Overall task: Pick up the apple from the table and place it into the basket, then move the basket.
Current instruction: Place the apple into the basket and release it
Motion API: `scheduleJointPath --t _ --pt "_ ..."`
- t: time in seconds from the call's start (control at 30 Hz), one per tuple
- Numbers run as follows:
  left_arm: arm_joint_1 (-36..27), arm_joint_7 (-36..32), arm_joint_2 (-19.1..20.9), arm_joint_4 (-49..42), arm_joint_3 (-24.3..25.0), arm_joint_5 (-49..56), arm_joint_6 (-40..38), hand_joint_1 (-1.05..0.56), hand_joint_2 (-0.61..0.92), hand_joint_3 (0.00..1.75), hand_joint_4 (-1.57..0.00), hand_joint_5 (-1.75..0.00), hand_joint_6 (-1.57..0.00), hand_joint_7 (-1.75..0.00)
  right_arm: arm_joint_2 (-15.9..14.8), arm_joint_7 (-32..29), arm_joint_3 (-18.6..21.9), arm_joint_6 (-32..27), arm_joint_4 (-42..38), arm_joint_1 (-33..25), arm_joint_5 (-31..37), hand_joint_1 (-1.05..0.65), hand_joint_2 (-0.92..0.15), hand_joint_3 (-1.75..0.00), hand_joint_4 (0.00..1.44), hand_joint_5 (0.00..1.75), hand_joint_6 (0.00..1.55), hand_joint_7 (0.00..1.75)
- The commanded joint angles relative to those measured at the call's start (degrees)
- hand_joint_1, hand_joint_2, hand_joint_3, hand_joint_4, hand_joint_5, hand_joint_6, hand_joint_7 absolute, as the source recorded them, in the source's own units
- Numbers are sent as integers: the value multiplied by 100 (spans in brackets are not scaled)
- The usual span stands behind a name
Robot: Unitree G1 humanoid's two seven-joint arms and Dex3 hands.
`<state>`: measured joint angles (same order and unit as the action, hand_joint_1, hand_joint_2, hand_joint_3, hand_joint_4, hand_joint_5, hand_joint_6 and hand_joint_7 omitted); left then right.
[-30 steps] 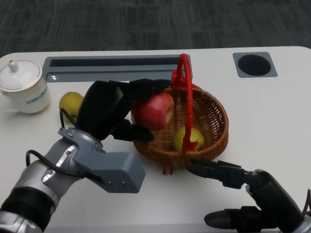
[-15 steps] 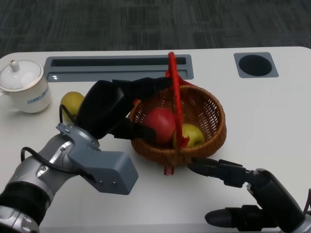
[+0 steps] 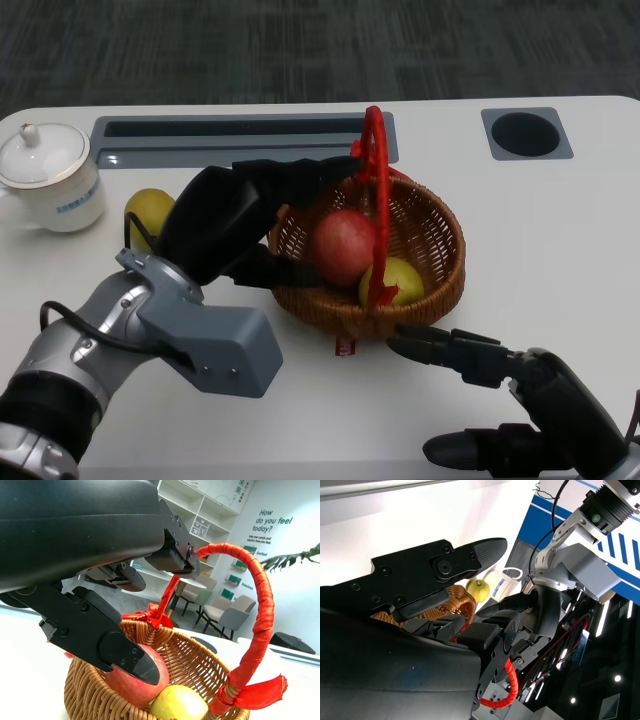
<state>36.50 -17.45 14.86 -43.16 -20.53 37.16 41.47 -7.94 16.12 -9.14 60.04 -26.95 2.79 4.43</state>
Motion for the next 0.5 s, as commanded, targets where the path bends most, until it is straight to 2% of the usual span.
scheduleJointPath --t 0.03,0.2,0.37,0.5 --pt "-77 -193 161 221 148 -47 2 -63 72 0 -59 -2 -50 -2 -133 -21 73 -24 95 14 -102 -60 -92 -2 51 0 65 0" --pt "-469 -41 375 734 449 -417 156 -61 70 0 -65 -4 -53 -1 -222 -123 199 19 250 15 -9 -60 -91 -1 52 0 65 0" --pt "-1094 210 552 1130 877 -1286 794 -55 69 0 -74 -5 -63 -4 -470 -70 292 -29 640 -73 18 -60 -92 -1 50 0 62 0" --pt "-1595 591 653 1473 1130 -1855 942 -55 70 0 -79 -4 -72 -5 -700 -7 321 -76 857 -66 -26 -59 -92 -1 50 0 61 0"
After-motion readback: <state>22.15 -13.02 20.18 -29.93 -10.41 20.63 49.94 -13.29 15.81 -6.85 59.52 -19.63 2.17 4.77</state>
